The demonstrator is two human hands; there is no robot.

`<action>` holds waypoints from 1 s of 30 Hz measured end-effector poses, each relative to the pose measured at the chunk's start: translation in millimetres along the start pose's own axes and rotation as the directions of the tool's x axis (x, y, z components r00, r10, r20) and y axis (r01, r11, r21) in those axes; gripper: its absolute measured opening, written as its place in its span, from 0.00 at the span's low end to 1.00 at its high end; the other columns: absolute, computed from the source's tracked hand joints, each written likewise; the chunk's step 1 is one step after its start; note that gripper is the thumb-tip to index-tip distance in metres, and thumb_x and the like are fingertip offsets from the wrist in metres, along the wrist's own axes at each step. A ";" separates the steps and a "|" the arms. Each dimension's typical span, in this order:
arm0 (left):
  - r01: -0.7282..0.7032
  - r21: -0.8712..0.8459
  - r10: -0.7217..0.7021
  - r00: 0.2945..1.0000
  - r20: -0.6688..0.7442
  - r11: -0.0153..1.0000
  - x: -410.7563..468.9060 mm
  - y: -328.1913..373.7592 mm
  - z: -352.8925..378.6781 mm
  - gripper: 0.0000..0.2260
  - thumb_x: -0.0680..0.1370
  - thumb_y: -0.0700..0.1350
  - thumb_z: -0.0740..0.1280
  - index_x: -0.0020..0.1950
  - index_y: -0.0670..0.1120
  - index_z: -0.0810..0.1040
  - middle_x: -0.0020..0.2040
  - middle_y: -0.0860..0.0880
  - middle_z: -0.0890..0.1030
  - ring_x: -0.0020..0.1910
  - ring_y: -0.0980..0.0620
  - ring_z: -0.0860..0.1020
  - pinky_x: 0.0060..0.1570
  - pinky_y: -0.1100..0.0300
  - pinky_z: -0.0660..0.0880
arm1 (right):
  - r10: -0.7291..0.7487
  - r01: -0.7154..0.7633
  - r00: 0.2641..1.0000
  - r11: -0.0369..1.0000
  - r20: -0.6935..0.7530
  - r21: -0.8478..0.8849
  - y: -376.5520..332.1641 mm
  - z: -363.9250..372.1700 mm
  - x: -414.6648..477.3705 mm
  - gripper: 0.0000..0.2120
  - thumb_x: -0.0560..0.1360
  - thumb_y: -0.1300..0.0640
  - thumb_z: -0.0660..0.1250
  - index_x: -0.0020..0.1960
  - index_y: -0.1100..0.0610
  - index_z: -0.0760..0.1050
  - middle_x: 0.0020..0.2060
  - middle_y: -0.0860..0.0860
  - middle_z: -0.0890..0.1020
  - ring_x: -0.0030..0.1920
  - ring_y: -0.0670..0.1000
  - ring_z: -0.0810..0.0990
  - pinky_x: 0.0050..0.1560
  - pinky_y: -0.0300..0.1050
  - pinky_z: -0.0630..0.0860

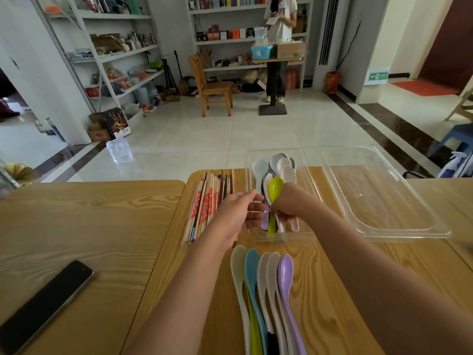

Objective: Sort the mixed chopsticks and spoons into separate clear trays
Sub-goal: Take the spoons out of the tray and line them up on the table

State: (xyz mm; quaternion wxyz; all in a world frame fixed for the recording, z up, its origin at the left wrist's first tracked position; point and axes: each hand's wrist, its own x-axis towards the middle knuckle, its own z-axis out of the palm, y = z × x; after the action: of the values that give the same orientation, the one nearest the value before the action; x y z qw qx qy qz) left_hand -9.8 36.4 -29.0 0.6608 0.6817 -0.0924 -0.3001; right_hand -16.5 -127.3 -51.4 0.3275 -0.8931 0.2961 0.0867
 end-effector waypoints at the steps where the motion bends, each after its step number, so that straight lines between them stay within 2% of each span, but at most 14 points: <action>1: 0.000 -0.008 0.000 1.000 -0.003 1.000 0.4 -0.3 -0.3 0.14 0.85 0.47 0.58 0.54 0.41 0.79 0.40 0.46 0.80 0.35 0.52 0.78 0.35 0.60 0.77 | -0.004 0.004 1.000 0.999 0.008 0.054 1.4 -0.4 1.2 0.10 0.72 0.63 0.67 0.33 0.63 0.75 0.23 0.57 0.78 0.24 0.54 0.76 0.32 0.45 0.76; 3: 0.003 -0.024 -0.003 1.000 -0.005 1.000 -0.4 0.5 -0.6 0.13 0.85 0.47 0.58 0.56 0.40 0.78 0.39 0.46 0.80 0.35 0.53 0.77 0.34 0.62 0.77 | -0.007 0.005 1.000 0.988 0.014 0.156 4.6 -0.4 2.2 0.09 0.73 0.64 0.68 0.34 0.64 0.74 0.23 0.57 0.77 0.22 0.53 0.74 0.28 0.42 0.73; 6: 0.000 -0.029 0.000 1.000 0.001 1.000 -4.1 2.7 -1.0 0.14 0.85 0.47 0.58 0.57 0.39 0.78 0.39 0.46 0.80 0.35 0.52 0.77 0.34 0.62 0.77 | -0.023 0.021 1.000 0.977 0.007 0.214 4.8 -0.9 -1.3 0.09 0.73 0.63 0.70 0.37 0.65 0.75 0.25 0.57 0.77 0.21 0.51 0.74 0.25 0.40 0.71; 10: -0.022 -0.037 0.022 1.000 -0.011 0.999 -12.6 9.0 -3.0 0.13 0.84 0.47 0.58 0.56 0.40 0.78 0.39 0.46 0.80 0.35 0.52 0.77 0.34 0.62 0.77 | -0.069 0.073 0.997 0.959 -0.026 0.273 -4.8 -8.7 -10.8 0.08 0.74 0.63 0.72 0.44 0.66 0.74 0.25 0.57 0.77 0.22 0.52 0.75 0.27 0.42 0.73; 13: -0.050 -0.044 0.049 0.999 -0.021 0.998 -26.2 13.3 -4.3 0.12 0.84 0.47 0.58 0.53 0.41 0.79 0.39 0.46 0.81 0.35 0.52 0.78 0.34 0.62 0.77 | -0.101 0.116 0.993 0.942 -0.064 0.316 -8.7 -20.3 -31.3 0.12 0.73 0.61 0.73 0.48 0.70 0.76 0.28 0.59 0.79 0.26 0.53 0.76 0.31 0.43 0.75; 17: -0.076 -0.088 0.074 0.997 -0.021 0.993 -54.4 8.6 0.3 0.12 0.84 0.46 0.58 0.51 0.41 0.79 0.39 0.46 0.81 0.34 0.52 0.78 0.35 0.61 0.76 | -0.121 0.154 0.987 0.909 -0.108 0.387 5.8 -28.7 -87.5 0.10 0.74 0.61 0.72 0.43 0.69 0.80 0.27 0.57 0.78 0.23 0.50 0.73 0.27 0.39 0.72; 20: -0.054 -0.177 0.059 0.998 0.024 0.983 -84.9 -7.5 3.4 0.12 0.84 0.46 0.59 0.54 0.41 0.79 0.40 0.45 0.81 0.36 0.51 0.79 0.36 0.60 0.77 | -0.141 0.174 0.985 0.863 -0.104 0.475 36.5 -14.7 -138.6 0.11 0.74 0.60 0.73 0.39 0.67 0.80 0.26 0.57 0.78 0.23 0.50 0.72 0.29 0.42 0.73; 25: 0.012 -0.199 -0.002 0.999 0.047 0.980 -133.2 -53.7 11.4 0.12 0.83 0.47 0.60 0.53 0.41 0.79 0.42 0.44 0.82 0.39 0.50 0.80 0.41 0.59 0.78 | -0.063 0.069 0.998 0.859 -0.028 0.508 85.3 25.3 -208.2 0.10 0.75 0.57 0.72 0.41 0.64 0.81 0.26 0.54 0.79 0.25 0.49 0.73 0.29 0.40 0.72; 30: 0.060 -0.144 -0.056 0.998 0.029 0.988 -147.8 -78.0 16.7 0.12 0.84 0.47 0.60 0.53 0.40 0.79 0.41 0.44 0.82 0.38 0.51 0.80 0.41 0.59 0.78 | -0.007 0.021 0.999 0.888 -0.032 0.459 104.8 51.4 -218.9 0.10 0.75 0.59 0.72 0.42 0.67 0.81 0.27 0.56 0.79 0.24 0.48 0.73 0.28 0.41 0.71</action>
State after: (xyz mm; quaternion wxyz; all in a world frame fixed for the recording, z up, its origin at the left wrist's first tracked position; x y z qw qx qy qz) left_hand -158.4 108.1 -60.2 0.6984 0.6303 -0.0587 -0.3339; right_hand -253.0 -55.2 -70.5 0.5253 -0.7937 0.3066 -0.0011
